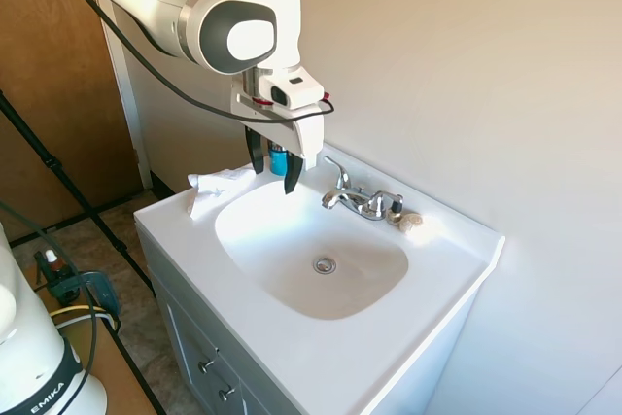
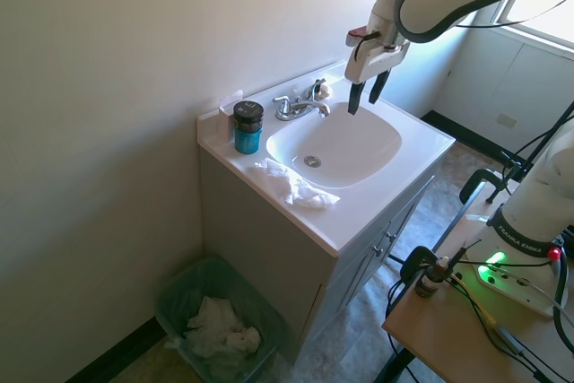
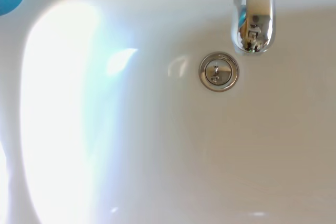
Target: Throw the tissue in the trash bin
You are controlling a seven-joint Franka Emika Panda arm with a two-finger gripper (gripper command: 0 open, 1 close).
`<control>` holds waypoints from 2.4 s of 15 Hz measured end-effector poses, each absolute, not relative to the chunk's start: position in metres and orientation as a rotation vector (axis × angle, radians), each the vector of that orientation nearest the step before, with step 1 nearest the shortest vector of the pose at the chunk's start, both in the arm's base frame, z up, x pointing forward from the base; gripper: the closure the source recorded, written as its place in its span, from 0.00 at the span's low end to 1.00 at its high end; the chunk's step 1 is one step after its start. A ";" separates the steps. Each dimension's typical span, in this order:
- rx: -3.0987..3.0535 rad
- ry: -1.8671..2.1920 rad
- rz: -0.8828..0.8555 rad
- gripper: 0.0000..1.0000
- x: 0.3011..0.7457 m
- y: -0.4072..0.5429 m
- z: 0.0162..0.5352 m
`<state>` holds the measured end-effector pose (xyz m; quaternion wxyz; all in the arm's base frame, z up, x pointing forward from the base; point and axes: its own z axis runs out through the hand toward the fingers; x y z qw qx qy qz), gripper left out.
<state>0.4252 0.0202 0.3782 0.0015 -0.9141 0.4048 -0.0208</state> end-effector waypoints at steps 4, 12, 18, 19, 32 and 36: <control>-2.893 1.223 -0.062 0.00 0.425 0.025 0.378; -2.961 1.026 -0.095 0.00 0.417 0.138 0.356; -3.000 0.990 -0.057 0.00 0.431 0.222 0.318; -3.008 0.992 -0.046 0.00 0.435 0.228 0.310; -3.039 1.042 0.056 1.00 0.462 0.243 0.244; -3.042 1.049 0.068 1.00 0.465 0.240 0.238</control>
